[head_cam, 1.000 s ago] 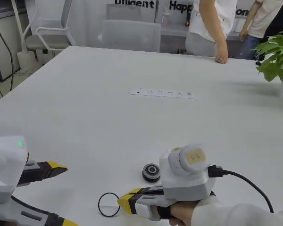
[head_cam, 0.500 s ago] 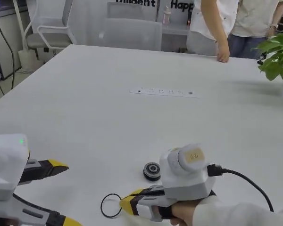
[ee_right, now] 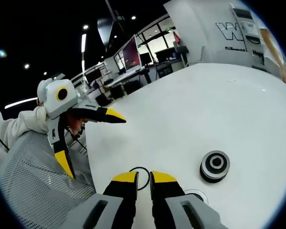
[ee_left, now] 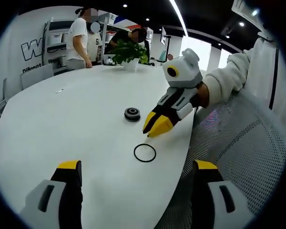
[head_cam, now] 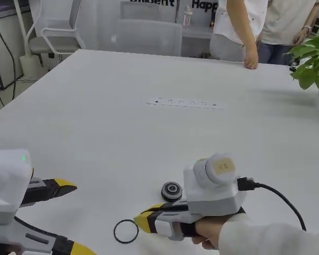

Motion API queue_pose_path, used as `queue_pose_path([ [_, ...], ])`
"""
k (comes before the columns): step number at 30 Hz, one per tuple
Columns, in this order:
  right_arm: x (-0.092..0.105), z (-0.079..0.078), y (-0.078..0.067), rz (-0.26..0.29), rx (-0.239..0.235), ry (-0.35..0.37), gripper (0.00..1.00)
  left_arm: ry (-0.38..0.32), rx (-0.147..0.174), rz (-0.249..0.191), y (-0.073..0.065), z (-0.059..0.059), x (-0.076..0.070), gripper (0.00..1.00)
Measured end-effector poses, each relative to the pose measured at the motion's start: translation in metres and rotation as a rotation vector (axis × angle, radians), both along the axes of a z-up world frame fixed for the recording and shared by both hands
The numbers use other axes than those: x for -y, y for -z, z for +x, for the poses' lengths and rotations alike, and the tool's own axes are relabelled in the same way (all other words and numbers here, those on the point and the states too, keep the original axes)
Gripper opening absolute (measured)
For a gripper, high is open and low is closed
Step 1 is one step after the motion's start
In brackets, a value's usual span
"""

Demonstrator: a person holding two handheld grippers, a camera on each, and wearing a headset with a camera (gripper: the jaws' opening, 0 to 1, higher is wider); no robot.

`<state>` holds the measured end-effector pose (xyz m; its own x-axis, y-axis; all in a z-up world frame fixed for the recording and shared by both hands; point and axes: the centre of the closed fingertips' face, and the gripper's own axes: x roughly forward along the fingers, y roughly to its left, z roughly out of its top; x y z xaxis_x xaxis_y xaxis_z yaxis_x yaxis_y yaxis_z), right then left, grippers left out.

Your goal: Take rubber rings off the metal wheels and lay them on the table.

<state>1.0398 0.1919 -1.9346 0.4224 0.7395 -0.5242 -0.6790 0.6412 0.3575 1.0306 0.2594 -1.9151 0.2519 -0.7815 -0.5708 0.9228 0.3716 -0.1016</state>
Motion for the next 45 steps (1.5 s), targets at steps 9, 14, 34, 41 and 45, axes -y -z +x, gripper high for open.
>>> queue_pose_path([
  [9, 0.006, 0.014, -0.033, 0.073, 0.069, 0.035, 0.11, -0.002, -0.003, 0.005, 0.001, 0.0, 0.0, 0.94],
  [14, 0.015, 0.025, -0.057, 0.141, 0.111, 0.076, 0.14, 0.0, -0.006, 0.005, 0.001, -0.001, 0.0, 0.94],
  [34, 0.059, 0.037, -0.095, 0.179, 0.23, 0.075, 0.24, 0.009, -0.004, 0.015, 0.002, -0.001, 0.001, 0.93],
  [41, 0.082, 0.036, -0.079, 0.159, 0.185, 0.068, 0.22, 0.017, -0.013, 0.017, 0.003, -0.004, 0.002, 0.92],
  [45, 0.092, 0.035, -0.064, 0.116, 0.159, 0.072, 0.23, 0.021, -0.016, 0.02, 0.004, -0.004, 0.002, 0.92],
])
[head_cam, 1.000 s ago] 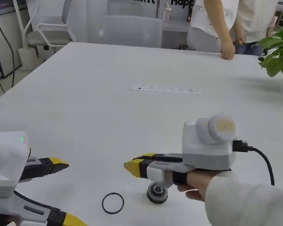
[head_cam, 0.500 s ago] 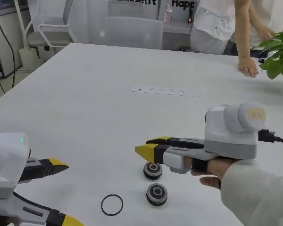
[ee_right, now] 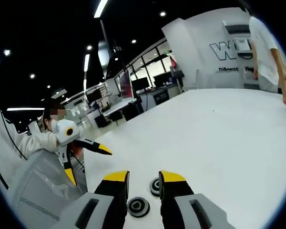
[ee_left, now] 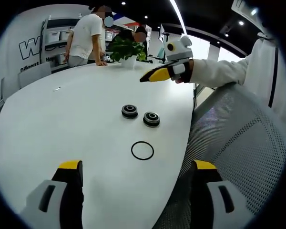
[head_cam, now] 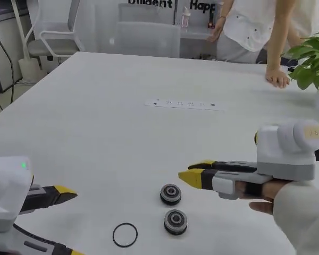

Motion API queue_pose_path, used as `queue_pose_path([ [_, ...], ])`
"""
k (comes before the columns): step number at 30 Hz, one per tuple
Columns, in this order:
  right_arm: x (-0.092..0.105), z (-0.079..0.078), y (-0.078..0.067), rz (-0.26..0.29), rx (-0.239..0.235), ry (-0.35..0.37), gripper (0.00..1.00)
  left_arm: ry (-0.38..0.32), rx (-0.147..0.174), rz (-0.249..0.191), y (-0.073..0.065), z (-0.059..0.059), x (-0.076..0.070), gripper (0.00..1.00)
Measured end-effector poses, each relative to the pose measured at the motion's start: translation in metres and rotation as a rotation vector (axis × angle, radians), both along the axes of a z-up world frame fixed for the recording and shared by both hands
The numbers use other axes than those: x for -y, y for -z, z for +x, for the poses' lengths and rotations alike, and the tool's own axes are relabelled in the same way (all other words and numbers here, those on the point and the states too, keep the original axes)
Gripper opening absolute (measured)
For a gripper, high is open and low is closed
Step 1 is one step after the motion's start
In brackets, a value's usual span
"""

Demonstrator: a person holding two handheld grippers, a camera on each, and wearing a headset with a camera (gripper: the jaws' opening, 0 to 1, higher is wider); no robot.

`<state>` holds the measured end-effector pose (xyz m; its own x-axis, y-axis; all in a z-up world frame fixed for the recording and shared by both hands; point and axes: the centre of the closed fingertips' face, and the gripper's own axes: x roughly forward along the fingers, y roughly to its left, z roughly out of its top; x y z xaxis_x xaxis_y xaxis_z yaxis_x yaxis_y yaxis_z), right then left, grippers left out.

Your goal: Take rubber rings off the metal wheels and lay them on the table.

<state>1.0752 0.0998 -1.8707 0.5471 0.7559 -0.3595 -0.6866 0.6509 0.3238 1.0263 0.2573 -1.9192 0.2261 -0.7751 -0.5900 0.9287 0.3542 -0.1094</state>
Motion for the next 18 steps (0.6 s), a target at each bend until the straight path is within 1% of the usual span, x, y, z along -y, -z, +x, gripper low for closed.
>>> queue_pose_path([
  [2, -0.001, -0.003, 0.006, -0.02, -0.014, -0.008, 0.24, 0.0, 0.001, -0.002, 0.0, 0.0, 0.0, 0.92],
  [3, -0.001, -0.005, 0.012, -0.054, -0.023, -0.02, 0.24, 0.0, 0.001, -0.003, -0.001, 0.0, 0.0, 0.92],
  [4, 0.0, -0.007, 0.014, -0.072, -0.026, -0.026, 0.24, 0.0, 0.001, -0.004, -0.001, 0.0, 0.001, 0.92],
  [6, -0.002, -0.012, 0.023, -0.134, -0.027, -0.057, 0.24, 0.0, 0.007, 0.0, -0.001, 0.001, 0.001, 0.91],
  [7, -0.004, -0.014, 0.027, -0.147, -0.031, -0.071, 0.24, 0.007, 0.026, 0.005, -0.003, 0.002, 0.001, 0.9],
  [8, -0.003, -0.015, 0.03, -0.158, -0.036, -0.081, 0.24, 0.012, 0.039, 0.004, -0.005, 0.002, 0.002, 0.89],
  [10, -0.004, -0.019, 0.036, -0.189, -0.044, -0.111, 0.24, 0.018, 0.055, -0.001, -0.008, 0.003, 0.005, 0.86],
  [16, -0.009, -0.027, 0.049, -0.228, -0.071, -0.163, 0.24, 0.009, 0.088, -0.019, -0.016, 0.007, 0.007, 0.85],
  [17, -0.009, -0.028, 0.05, -0.233, -0.074, -0.168, 0.24, 0.012, 0.095, -0.013, -0.017, 0.007, 0.009, 0.84],
  [18, -0.009, -0.028, 0.052, -0.236, -0.078, -0.172, 0.24, 0.023, 0.114, -0.002, -0.019, 0.008, 0.01, 0.84],
])
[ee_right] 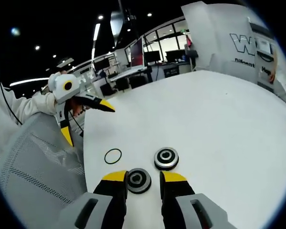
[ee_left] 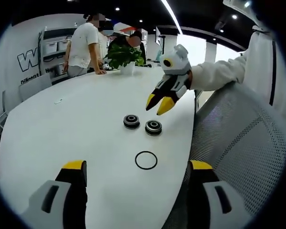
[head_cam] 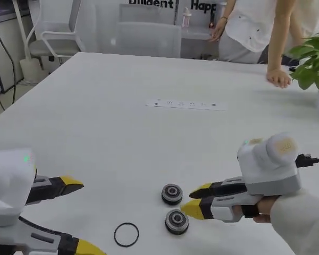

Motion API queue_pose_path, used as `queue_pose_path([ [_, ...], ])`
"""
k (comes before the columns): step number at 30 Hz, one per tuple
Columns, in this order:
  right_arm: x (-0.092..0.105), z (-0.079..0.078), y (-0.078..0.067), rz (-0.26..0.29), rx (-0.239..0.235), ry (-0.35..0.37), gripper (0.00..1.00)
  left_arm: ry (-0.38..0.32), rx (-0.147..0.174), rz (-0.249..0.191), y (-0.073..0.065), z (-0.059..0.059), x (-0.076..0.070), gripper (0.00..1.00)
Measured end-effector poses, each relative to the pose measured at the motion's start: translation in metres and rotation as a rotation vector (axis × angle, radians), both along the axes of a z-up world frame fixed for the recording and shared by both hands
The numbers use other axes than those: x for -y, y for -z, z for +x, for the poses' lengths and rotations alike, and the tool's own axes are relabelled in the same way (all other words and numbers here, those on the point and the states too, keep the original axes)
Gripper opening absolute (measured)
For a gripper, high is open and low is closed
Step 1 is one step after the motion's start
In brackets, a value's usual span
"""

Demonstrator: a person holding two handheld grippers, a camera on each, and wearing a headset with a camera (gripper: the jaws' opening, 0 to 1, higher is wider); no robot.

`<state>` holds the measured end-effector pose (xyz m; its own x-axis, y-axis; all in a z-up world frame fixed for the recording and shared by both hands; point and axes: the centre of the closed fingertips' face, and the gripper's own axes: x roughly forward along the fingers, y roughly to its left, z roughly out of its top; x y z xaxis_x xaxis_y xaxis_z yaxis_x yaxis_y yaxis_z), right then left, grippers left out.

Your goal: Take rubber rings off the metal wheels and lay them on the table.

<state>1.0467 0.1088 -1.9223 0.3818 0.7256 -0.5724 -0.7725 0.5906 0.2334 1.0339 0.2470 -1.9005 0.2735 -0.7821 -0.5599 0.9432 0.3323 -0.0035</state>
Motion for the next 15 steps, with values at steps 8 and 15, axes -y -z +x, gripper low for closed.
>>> queue_pose_path([
  [8, -0.001, -0.006, 0.007, -0.027, -0.015, -0.039, 0.26, 0.084, 0.11, -0.038, -0.03, -0.005, 0.031, 0.83],
  [15, -0.002, -0.01, 0.01, -0.034, -0.027, -0.055, 0.26, 0.145, 0.142, -0.028, -0.039, -0.011, 0.053, 0.83],
])
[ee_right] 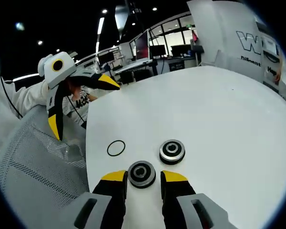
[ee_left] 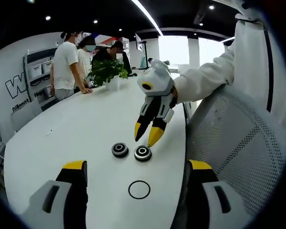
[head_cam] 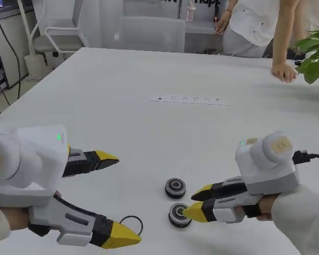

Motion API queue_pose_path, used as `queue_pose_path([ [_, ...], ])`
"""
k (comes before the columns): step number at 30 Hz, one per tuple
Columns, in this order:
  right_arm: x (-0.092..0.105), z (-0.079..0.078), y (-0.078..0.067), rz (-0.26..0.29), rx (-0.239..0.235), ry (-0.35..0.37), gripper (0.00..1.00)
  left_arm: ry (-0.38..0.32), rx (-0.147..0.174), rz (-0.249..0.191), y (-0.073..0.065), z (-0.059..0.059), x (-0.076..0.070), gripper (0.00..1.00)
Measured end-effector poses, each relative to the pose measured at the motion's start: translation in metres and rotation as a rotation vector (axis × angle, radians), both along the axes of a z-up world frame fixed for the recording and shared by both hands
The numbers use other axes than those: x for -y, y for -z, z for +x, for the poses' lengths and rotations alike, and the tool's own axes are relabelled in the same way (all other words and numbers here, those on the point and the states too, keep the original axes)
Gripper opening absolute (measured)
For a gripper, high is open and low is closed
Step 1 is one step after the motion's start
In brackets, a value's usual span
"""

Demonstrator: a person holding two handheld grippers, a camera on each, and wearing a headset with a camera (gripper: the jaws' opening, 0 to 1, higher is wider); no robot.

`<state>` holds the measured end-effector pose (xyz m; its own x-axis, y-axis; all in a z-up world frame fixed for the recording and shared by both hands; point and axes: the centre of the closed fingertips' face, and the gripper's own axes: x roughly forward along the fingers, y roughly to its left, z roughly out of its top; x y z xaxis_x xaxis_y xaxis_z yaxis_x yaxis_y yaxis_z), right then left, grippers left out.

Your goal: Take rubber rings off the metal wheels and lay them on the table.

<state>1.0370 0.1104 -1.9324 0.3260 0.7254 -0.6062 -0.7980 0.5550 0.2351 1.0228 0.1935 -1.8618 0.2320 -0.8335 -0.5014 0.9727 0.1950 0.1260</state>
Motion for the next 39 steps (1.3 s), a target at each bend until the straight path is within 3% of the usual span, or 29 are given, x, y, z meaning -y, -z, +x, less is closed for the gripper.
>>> queue_pose_path([
  [2, -0.001, -0.001, 0.001, -0.003, -0.004, -0.008, 0.26, 0.003, 0.033, 0.022, 0.0, 0.004, 0.007, 0.84],
  [7, -0.002, -0.005, 0.005, -0.017, -0.01, -0.026, 0.25, 0.002, 0.076, -0.023, -0.012, 0.016, 0.04, 0.84],
  [10, -0.001, -0.006, 0.006, -0.026, -0.011, -0.031, 0.25, 0.02, 0.122, 0.007, -0.004, 0.026, 0.058, 0.82],
  [12, 0.001, -0.006, 0.007, -0.03, -0.01, -0.032, 0.25, 0.031, 0.129, 0.015, 0.002, 0.028, 0.065, 0.79],
  [16, 0.003, -0.005, 0.009, -0.039, -0.008, -0.03, 0.25, 0.057, 0.111, -0.02, 0.009, 0.028, 0.074, 0.7],
  [21, 0.003, -0.007, 0.012, -0.046, -0.014, -0.041, 0.24, 0.077, 0.089, -0.01, 0.028, 0.025, 0.076, 0.63],
  [25, 0.003, -0.01, 0.017, -0.068, -0.018, -0.057, 0.23, 0.101, -0.005, -0.029, 0.044, 0.015, 0.078, 0.53],
  [29, 0.004, -0.011, 0.02, -0.091, -0.008, -0.073, 0.22, 0.111, 0.018, 0.0, 0.051, 0.016, 0.078, 0.42],
  [30, 0.004, -0.011, 0.02, -0.094, -0.006, -0.077, 0.22, 0.108, 0.015, -0.005, 0.05, 0.017, 0.079, 0.41],
  [32, 0.003, -0.012, 0.022, -0.096, 0.003, -0.087, 0.2, 0.082, -0.025, -0.047, 0.047, 0.02, 0.085, 0.39],
  [36, 0.003, -0.014, 0.026, -0.117, 0.004, -0.103, 0.2, 0.104, -0.01, -0.034, 0.053, 0.017, 0.091, 0.3],
  [39, 0.003, -0.013, 0.027, -0.126, 0.017, -0.112, 0.18, 0.124, -0.02, -0.012, 0.061, 0.012, 0.091, 0.27],
])
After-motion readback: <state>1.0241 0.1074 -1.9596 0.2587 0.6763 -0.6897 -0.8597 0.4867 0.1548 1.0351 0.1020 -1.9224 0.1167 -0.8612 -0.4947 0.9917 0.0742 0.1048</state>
